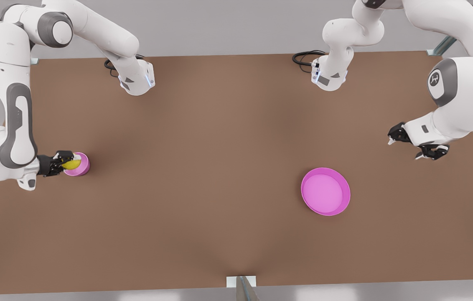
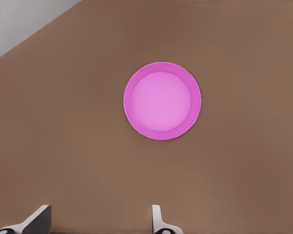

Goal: Use the left arm to pick up the apple from the plate, transfer it to the gripper of the right arm, and then use the right arm to place it into the bowl

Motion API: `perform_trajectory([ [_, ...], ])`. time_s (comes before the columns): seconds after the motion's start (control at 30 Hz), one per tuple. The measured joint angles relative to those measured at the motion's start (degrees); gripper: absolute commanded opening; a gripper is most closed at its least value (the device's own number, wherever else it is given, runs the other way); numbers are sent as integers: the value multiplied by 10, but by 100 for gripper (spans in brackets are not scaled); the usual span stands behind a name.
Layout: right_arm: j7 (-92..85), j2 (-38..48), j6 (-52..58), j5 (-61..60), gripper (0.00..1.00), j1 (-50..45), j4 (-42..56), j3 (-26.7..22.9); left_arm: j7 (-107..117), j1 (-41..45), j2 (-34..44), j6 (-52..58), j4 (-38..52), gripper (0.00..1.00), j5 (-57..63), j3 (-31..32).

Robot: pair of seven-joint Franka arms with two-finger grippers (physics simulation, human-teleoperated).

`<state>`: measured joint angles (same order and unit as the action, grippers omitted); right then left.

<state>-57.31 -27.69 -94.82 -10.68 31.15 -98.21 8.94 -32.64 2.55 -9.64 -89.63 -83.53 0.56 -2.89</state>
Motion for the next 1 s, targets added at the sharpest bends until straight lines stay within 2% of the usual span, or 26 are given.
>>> perform_trajectory([
  [0.5,-87,-31,-116,45,74,29,-33,0,180,0,0,3,0,100,-1,0],
  [0.53,-92,-31,-119,45,90,29,-33,0,188,0,0,3,0,100,-1,0],
  [0.57,-97,-31,-122,46,100,29,-33,0,195,0,0,3,0,100,-1,0],
  [0.8,-123,-11,-124,47,100,24,-25,8,235,1,0,3,0,100,0,0],
  [0.87,-119,10,-108,51,100,20,23,45,244,1,0,3,0,100,0,0],
  [0.9,-110,14,-95,63,100,19,69,84,248,1,0,3,0,100,0,0],
  [1.0,-47,21,-50,152,100,16,189,287,260,1,-1,3,0,100,2,0],
])
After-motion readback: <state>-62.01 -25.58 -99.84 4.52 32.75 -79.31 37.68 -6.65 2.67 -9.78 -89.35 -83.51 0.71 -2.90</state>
